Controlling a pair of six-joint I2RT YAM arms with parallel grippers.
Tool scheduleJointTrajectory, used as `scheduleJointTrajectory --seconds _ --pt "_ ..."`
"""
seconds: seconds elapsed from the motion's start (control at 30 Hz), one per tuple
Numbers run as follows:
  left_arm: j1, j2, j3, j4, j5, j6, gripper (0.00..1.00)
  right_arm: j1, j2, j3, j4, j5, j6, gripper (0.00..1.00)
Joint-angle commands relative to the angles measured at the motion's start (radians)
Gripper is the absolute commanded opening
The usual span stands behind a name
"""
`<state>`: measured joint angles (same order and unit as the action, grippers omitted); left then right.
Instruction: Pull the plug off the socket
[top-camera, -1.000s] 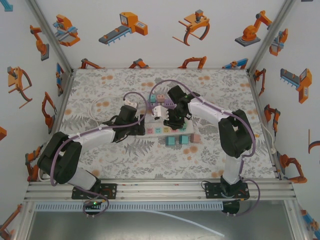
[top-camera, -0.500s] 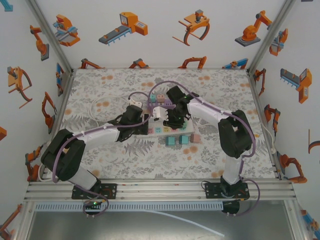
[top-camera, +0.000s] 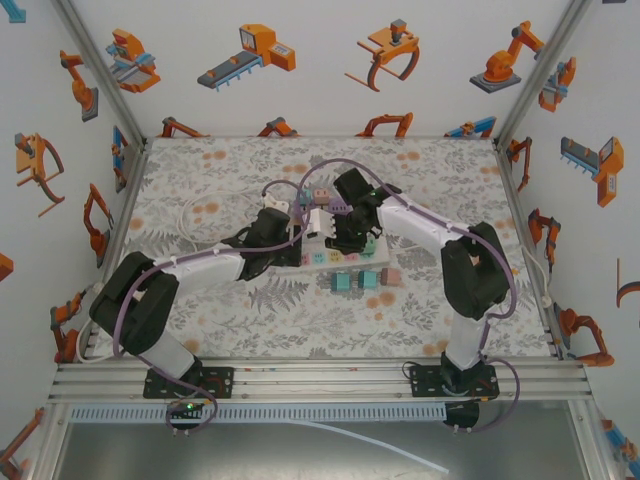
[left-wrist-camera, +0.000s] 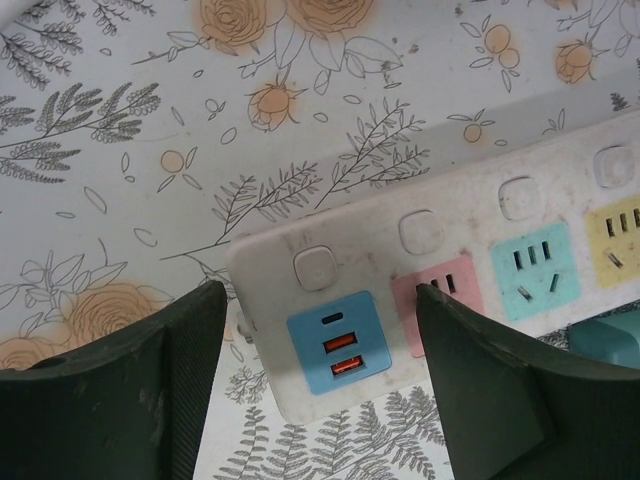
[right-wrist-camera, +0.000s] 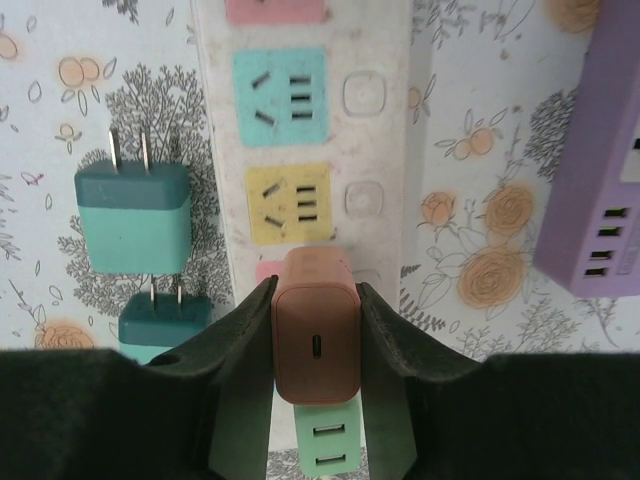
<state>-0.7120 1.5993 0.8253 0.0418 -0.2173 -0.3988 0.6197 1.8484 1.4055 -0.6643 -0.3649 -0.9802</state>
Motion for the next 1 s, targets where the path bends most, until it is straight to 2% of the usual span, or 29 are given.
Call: scheduleJointTrajectory --seconds 0.0,0.23,0.47,0.63,0.97 --pt "-0.007 0.083 -0.055 -0.186 0.013 0.038 0.71 0.009 -0.047 0.007 0.038 -0.042 0.011 0.23" --pt "-0.004 0.055 -0.056 -0.175 0.034 0.028 0.71 0.009 -0.075 0.000 0.045 -0.034 0.024 0.23" --pt "-0.001 -0.005 -0.023 -0.153 0.088 0.024 0.74 0.009 -0.172 -0.062 0.160 -0.081 0.193 0.23" --pt "0.006 -0.066 0.025 -0.152 0.115 0.034 0.77 0.009 -0.254 -0.115 0.301 -0.032 0.474 0.22" --pt "0.008 -0.288 0.006 -0.153 0.164 0.039 0.80 0.008 -0.465 -0.283 0.553 0.144 1.237 0.21"
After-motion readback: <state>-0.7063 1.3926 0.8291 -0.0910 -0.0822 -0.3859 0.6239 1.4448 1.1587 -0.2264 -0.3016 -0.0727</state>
